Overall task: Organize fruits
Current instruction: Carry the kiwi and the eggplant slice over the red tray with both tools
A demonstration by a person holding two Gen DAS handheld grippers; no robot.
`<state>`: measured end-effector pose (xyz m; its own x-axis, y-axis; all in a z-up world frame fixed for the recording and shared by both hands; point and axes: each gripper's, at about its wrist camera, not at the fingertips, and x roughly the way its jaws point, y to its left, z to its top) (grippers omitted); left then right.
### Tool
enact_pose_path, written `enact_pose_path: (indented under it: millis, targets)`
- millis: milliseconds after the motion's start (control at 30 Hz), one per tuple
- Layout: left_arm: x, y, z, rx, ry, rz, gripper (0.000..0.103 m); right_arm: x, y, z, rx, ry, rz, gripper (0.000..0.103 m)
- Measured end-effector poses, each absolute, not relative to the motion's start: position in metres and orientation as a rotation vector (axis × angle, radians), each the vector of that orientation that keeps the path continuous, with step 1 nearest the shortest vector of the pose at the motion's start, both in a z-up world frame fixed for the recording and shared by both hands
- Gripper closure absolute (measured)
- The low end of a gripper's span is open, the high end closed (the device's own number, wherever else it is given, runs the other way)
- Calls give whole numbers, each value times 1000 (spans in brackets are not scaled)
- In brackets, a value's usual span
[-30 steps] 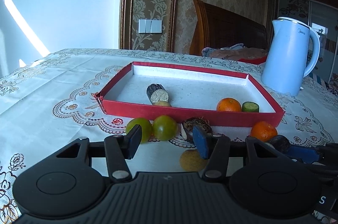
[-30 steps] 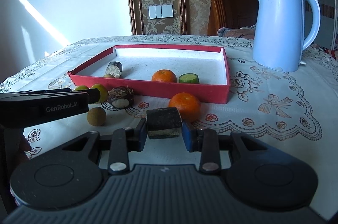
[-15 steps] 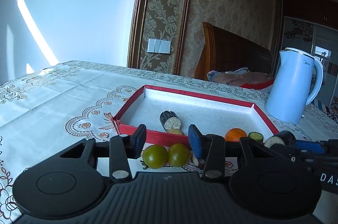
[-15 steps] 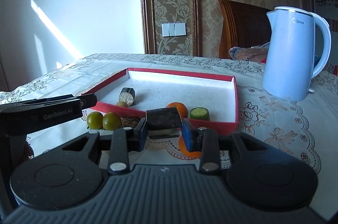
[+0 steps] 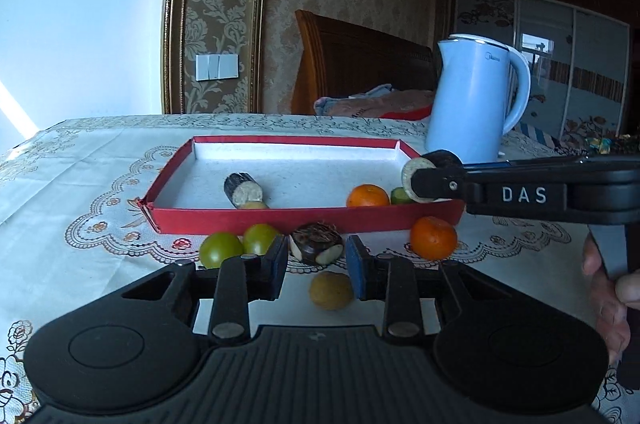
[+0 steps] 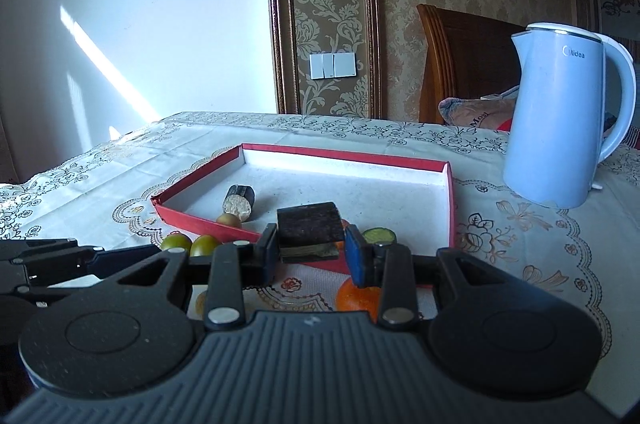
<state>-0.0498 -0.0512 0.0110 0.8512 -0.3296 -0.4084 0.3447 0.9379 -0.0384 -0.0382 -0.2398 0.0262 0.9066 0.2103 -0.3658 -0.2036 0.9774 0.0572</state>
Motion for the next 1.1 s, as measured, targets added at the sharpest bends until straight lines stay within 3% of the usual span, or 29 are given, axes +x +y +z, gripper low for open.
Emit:
enact_pose_path:
  millis: [367, 733, 1100]
  targets:
    - [-21, -64, -9, 32, 586, -288, 73, -39, -251, 27, 37, 369, 225, 70]
    - [-20, -55, 16, 20, 481, -270, 76, -6, -240, 36, 29, 395, 262, 70]
    - [65, -24, 30, 34, 477, -84, 76, 57, -201, 18, 24, 526, 298, 70]
